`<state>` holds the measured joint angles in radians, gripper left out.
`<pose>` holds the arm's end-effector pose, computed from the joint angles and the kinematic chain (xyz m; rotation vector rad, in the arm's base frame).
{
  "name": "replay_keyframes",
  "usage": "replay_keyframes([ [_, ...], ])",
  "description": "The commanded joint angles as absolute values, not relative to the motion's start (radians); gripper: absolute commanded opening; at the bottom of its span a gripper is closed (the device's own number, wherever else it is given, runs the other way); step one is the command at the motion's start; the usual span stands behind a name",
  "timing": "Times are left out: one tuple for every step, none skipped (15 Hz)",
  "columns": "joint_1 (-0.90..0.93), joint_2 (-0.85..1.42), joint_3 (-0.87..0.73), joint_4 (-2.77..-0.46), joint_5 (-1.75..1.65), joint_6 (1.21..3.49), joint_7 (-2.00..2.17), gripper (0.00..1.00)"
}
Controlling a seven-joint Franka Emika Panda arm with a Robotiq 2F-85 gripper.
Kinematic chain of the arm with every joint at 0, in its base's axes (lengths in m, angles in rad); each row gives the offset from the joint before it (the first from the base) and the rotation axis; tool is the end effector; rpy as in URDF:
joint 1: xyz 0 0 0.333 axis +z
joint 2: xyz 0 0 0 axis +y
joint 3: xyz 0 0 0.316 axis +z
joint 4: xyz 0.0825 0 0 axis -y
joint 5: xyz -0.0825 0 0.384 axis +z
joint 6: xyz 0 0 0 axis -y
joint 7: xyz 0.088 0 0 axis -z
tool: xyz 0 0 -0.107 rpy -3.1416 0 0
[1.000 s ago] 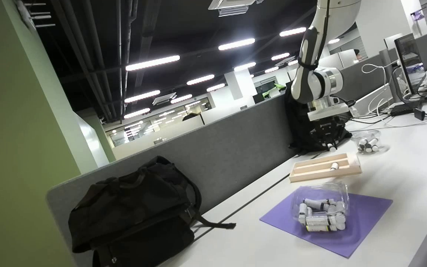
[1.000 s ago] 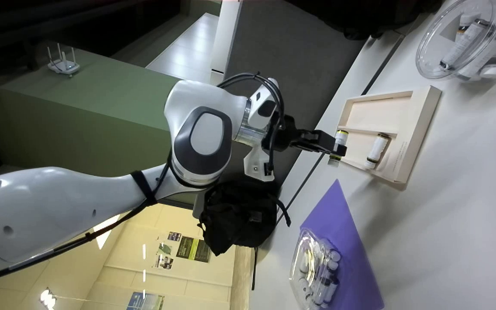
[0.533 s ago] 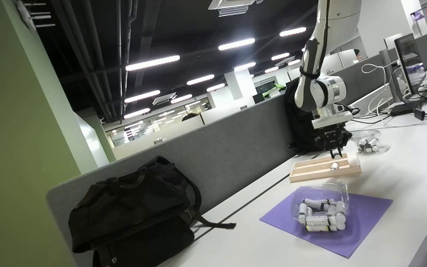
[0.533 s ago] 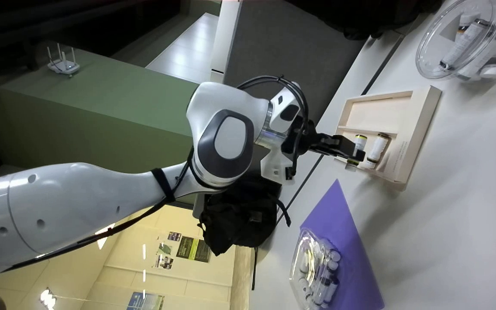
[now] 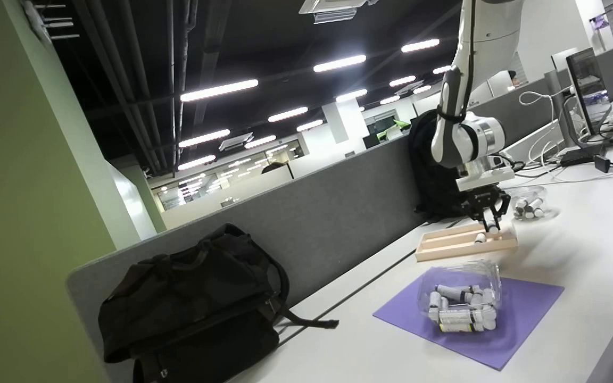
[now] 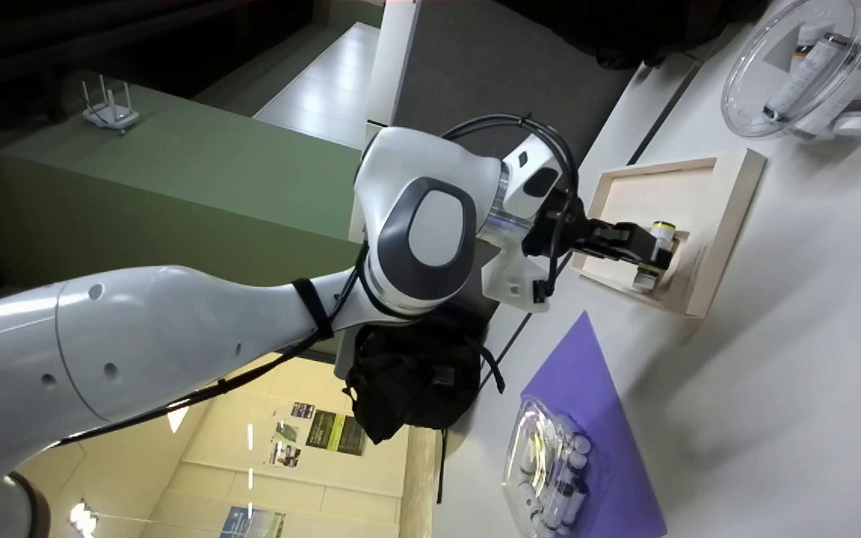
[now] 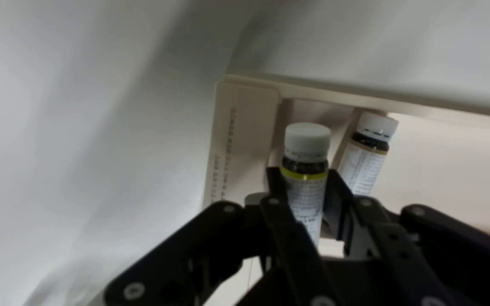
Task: Pick the bottle from the table and put it on the lower compartment of tray
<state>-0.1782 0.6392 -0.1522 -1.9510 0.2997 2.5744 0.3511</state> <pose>0.5790 -0.2022 0.1494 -2.7626 1.3438 0.0007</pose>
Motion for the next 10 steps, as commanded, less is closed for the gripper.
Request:
replay_keyframes([
  [-0.199,0.683,-0.140,-1.899,0.321,2.582,0.342,0.11],
  [-0.202,0.689,-0.137,-1.895,0.325,2.583,0.338,0.11],
  [-0.202,0.694,-0.137,-1.890,0.327,2.584,0.338,0.11],
  [-0.204,0.693,-0.136,-1.887,0.330,2.582,0.336,0.11],
  [-0.204,0.692,-0.134,-1.887,0.333,2.581,0.333,0.11],
  [-0.205,0.689,-0.132,-1.887,0.334,2.572,0.331,0.11],
  [-0.204,0.687,-0.132,-1.886,0.334,2.563,0.333,0.11],
  [-0.203,0.682,-0.132,-1.886,0.333,2.542,0.335,0.11],
  [-0.202,0.678,-0.132,-1.887,0.332,2.525,0.336,0.11],
  [-0.197,0.675,-0.137,-1.886,0.326,2.506,0.344,0.11],
])
